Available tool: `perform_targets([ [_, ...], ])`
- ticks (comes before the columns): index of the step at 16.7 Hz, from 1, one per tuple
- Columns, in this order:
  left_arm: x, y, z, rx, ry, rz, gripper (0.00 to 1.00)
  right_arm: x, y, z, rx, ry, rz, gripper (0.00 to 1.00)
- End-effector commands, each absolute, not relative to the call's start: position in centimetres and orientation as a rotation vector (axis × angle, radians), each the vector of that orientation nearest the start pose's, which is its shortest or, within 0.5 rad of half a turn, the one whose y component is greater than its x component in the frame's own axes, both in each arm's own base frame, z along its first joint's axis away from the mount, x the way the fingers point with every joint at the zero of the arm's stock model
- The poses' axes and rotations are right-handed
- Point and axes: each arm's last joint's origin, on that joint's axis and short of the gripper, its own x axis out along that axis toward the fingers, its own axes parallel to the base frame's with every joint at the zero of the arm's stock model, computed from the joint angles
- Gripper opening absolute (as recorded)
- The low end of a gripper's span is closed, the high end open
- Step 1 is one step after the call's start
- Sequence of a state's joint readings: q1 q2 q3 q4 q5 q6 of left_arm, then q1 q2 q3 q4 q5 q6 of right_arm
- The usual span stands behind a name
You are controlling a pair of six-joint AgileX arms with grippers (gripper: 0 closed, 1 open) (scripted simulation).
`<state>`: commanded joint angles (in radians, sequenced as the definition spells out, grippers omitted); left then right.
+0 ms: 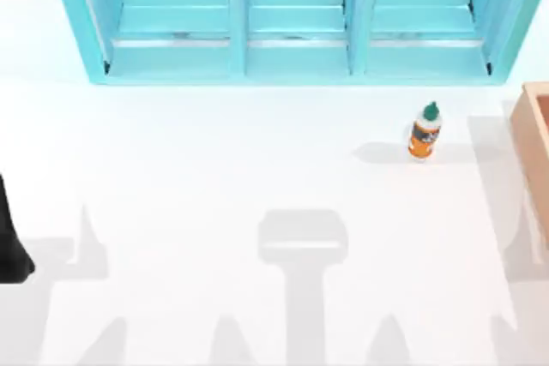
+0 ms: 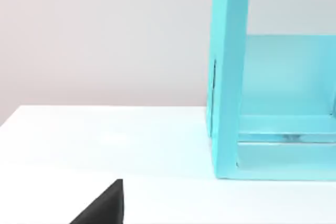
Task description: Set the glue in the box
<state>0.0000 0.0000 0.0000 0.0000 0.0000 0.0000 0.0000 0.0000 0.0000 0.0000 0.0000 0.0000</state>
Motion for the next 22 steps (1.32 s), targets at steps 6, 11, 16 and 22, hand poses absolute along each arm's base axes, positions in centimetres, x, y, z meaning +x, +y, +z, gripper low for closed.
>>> perform_targets([
  [6, 10.6, -0.1, 16.0, 0.000, 0.000, 0.000, 1.00, 10.7, 0.2, 17.8, -0.082, 0.058, 0.081, 1.00],
  [11, 10.6, -0.1, 16.0, 0.000, 0.000, 0.000, 1.00, 12.9, 0.5, 23.2, -0.342, 0.243, 0.280, 1.00],
  [16, 10.6, -0.1, 16.0, 0.000, 0.000, 0.000, 1.00, 18.7, 0.6, 25.6, -0.527, 0.460, 0.541, 1.00],
  [22, 10.6, -0.1, 16.0, 0.000, 0.000, 0.000, 1.00, 26.1, -0.6, 25.1, -0.592, 0.634, 0.837, 1.00],
])
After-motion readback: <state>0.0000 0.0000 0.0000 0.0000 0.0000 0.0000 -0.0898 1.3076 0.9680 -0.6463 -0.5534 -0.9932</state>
